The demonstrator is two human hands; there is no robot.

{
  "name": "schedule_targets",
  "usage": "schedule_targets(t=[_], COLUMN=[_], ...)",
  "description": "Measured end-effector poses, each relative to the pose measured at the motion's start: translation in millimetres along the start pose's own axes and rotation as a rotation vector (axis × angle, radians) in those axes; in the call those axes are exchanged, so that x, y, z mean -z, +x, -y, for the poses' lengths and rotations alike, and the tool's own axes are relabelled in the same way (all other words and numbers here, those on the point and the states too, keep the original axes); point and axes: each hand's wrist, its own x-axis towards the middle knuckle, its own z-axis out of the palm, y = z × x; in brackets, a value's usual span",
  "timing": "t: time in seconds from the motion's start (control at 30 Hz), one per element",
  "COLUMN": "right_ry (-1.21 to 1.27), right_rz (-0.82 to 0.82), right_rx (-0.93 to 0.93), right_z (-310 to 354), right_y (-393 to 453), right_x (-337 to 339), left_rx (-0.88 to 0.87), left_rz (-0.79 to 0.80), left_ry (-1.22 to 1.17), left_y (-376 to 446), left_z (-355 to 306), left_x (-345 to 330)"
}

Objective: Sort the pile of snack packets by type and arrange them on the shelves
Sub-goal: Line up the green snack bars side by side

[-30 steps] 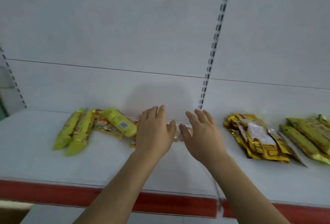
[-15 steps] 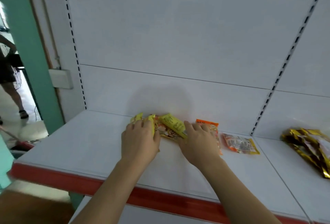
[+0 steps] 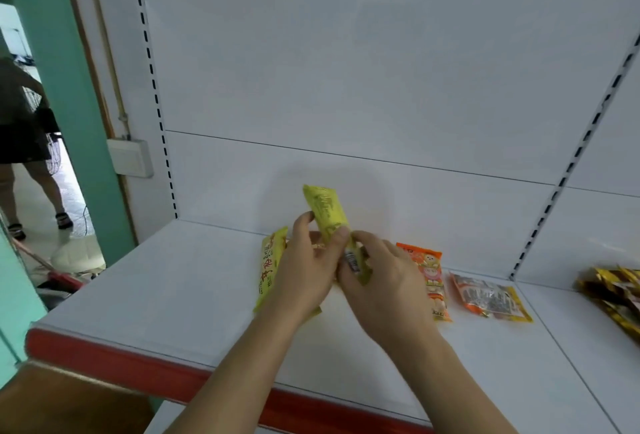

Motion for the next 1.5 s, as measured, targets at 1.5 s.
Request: schedule_targets(t=[1.5], right_ry=[0.039], right_rz=[0.203], right_rx=[-0.618], right_z=[102], right_y=[24], right_x=[-93], left_rx=[0.1], left_rz=[0.09], left_ry=[-0.209], left_y=[33], left_z=[63], left_x=[152])
